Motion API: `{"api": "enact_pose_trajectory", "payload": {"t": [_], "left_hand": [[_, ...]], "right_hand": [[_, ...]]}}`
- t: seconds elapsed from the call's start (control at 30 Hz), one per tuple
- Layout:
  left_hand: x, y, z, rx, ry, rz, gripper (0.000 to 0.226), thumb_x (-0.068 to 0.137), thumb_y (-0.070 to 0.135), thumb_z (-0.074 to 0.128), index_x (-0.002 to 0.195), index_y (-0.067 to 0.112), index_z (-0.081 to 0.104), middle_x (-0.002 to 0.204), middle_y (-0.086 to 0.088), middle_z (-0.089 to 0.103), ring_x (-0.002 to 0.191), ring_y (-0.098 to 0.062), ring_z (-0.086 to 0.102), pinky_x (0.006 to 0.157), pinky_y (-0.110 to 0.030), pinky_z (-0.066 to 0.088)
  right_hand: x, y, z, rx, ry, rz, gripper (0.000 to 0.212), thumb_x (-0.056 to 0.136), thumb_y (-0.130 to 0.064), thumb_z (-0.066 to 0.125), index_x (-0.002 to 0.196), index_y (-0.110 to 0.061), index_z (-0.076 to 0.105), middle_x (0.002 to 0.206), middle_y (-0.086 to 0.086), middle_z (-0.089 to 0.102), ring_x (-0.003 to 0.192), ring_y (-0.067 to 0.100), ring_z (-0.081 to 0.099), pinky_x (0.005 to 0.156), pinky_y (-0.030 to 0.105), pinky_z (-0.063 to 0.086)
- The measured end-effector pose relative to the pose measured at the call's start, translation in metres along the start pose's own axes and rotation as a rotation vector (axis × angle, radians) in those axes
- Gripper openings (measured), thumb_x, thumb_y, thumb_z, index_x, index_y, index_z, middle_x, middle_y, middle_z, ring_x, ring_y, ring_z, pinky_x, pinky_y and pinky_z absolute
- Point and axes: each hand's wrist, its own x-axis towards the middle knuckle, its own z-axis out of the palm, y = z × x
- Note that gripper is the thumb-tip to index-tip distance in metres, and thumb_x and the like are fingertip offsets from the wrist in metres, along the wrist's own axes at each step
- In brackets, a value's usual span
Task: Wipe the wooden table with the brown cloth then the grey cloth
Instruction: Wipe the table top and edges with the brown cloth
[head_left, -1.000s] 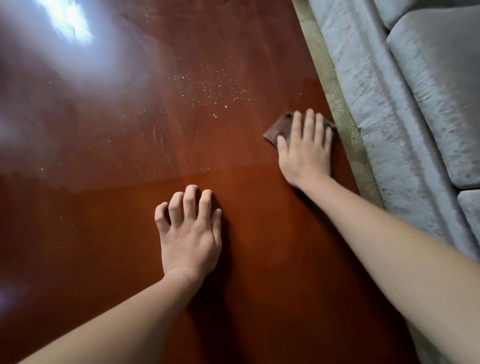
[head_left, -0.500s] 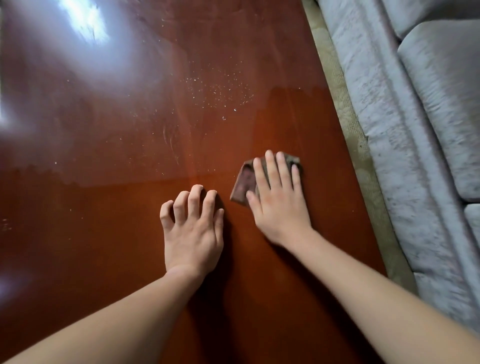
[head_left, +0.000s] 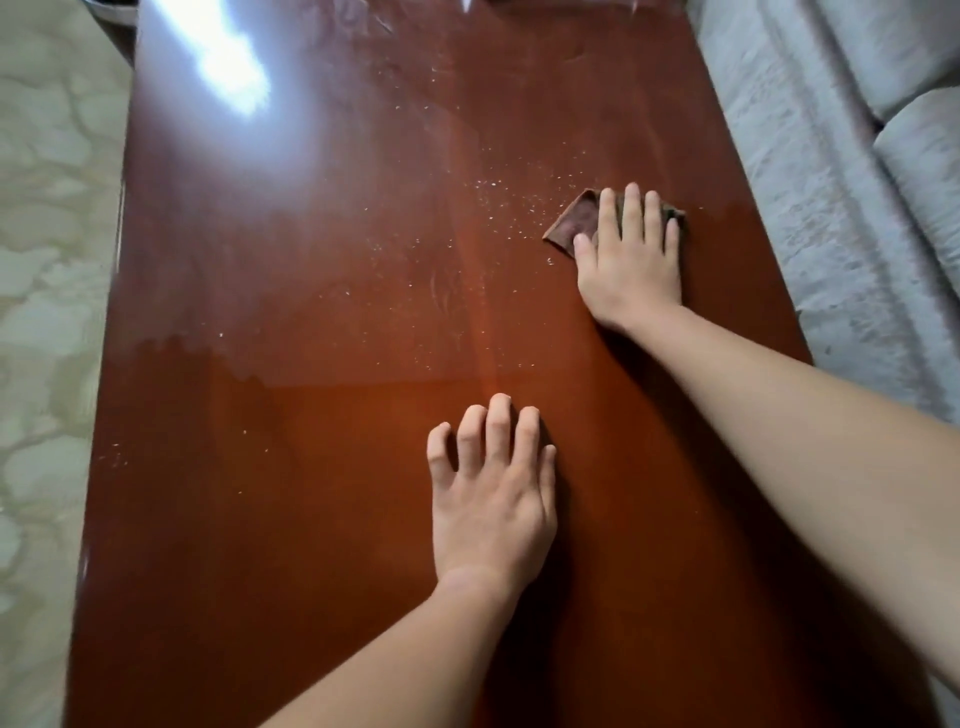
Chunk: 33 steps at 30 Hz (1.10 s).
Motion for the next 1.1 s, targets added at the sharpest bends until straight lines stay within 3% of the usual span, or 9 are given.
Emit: {"api": "enact_pose_trajectory", "payload": {"t": [0.1, 0.27, 0.47, 0.57, 0.67, 0.77, 0.87, 1.0, 1.1], "left_hand": [[0.000, 0.000, -0.005, -0.114, 0.030, -0.043, 0.044, 0.106, 0.040, 0.033, 0.139, 0.020, 0.054, 0.144, -0.003, 0.051, 0.133, -0.028, 0.047, 0.117, -0.050, 0.027], [-0.015, -0.034, -0.027, -0.660, 0.228, -0.190, 0.037, 0.104, 0.027, 0.039, 0.125, 0.009, 0.062, 0.128, -0.007, 0.059, 0.118, -0.026, 0.052, 0.105, -0.042, 0.040], [-0.065, -0.159, -0.057, -0.294, 0.256, -0.513, 0.034, 0.098, 0.030, 0.041, 0.119, 0.014, 0.062, 0.127, -0.010, 0.060, 0.115, -0.035, 0.049, 0.097, -0.053, 0.036], [-0.063, -0.202, -0.063, -0.149, 0.155, -0.665, 0.043, 0.103, 0.039, 0.036, 0.135, 0.014, 0.051, 0.144, -0.012, 0.047, 0.131, -0.039, 0.040, 0.106, -0.062, 0.031], [-0.046, -0.220, -0.060, -0.072, 0.041, -0.796, 0.066, 0.107, 0.055, 0.025, 0.158, 0.012, 0.025, 0.161, -0.021, 0.031, 0.142, -0.045, 0.036, 0.109, -0.067, 0.032], [-0.043, -0.220, -0.057, -0.074, 0.041, -0.784, 0.075, 0.107, 0.060, 0.018, 0.162, 0.009, 0.017, 0.159, -0.024, 0.035, 0.134, -0.048, 0.045, 0.103, -0.063, 0.040], [-0.045, -0.222, -0.060, -0.177, 0.079, -0.807, 0.080, 0.104, 0.061, 0.015, 0.163, 0.008, 0.018, 0.160, -0.021, 0.037, 0.137, -0.044, 0.044, 0.110, -0.058, 0.037], [-0.046, -0.226, -0.070, -0.353, 0.096, -0.848, 0.084, 0.099, 0.064, 0.008, 0.164, 0.012, 0.023, 0.164, -0.011, 0.037, 0.144, -0.036, 0.041, 0.117, -0.051, 0.030], [-0.047, -0.232, -0.080, -0.540, 0.155, -0.921, 0.087, 0.094, 0.068, 0.003, 0.163, 0.023, 0.030, 0.166, -0.001, 0.038, 0.149, -0.026, 0.037, 0.120, -0.044, 0.026]], "right_hand": [[-0.031, -0.015, 0.002, -0.026, -0.020, -0.087, 0.071, 0.106, -0.051, 0.012, 0.168, -0.016, 0.008, 0.176, 0.012, 0.001, 0.162, 0.031, -0.003, 0.130, 0.051, -0.001], [-0.092, -0.091, 0.008, -0.029, -0.058, -0.232, 0.077, 0.100, -0.053, 0.008, 0.167, -0.016, 0.010, 0.176, 0.011, 0.003, 0.162, 0.031, -0.001, 0.129, 0.051, 0.000], [-0.151, -0.194, 0.026, 0.021, -0.099, -0.445, 0.069, 0.108, -0.050, 0.022, 0.168, -0.020, 0.005, 0.176, 0.006, -0.003, 0.162, 0.027, -0.010, 0.130, 0.050, -0.005], [-0.151, -0.185, 0.025, 0.015, -0.115, -0.459, 0.067, 0.109, -0.052, 0.019, 0.168, -0.026, -0.001, 0.176, 0.002, -0.009, 0.161, 0.022, -0.015, 0.130, 0.047, -0.007], [-0.142, -0.137, 0.026, -0.037, -0.101, -0.299, 0.069, 0.106, -0.054, 0.012, 0.168, -0.026, -0.001, 0.176, 0.003, -0.009, 0.161, 0.024, -0.012, 0.130, 0.048, -0.005], [-0.142, -0.076, 0.021, -0.070, -0.107, -0.118, 0.076, 0.100, -0.060, 0.002, 0.168, -0.023, -0.002, 0.176, 0.008, -0.007, 0.162, 0.027, -0.010, 0.131, 0.051, -0.001], [-0.163, -0.060, 0.020, -0.061, -0.126, -0.075, 0.078, 0.101, -0.059, 0.004, 0.168, -0.017, 0.000, 0.175, 0.013, -0.005, 0.162, 0.028, -0.010, 0.130, 0.054, 0.002], [-0.216, -0.128, 0.034, -0.139, -0.111, -0.280, 0.077, 0.104, -0.052, 0.016, 0.166, -0.006, 0.013, 0.173, 0.019, 0.005, 0.161, 0.038, 0.002, 0.129, 0.059, 0.012], [-0.249, -0.210, 0.053, -0.096, -0.059, -0.485, 0.075, 0.104, -0.052, 0.028, 0.165, -0.010, 0.022, 0.173, 0.017, 0.015, 0.161, 0.036, 0.010, 0.127, 0.057, 0.013]]}}
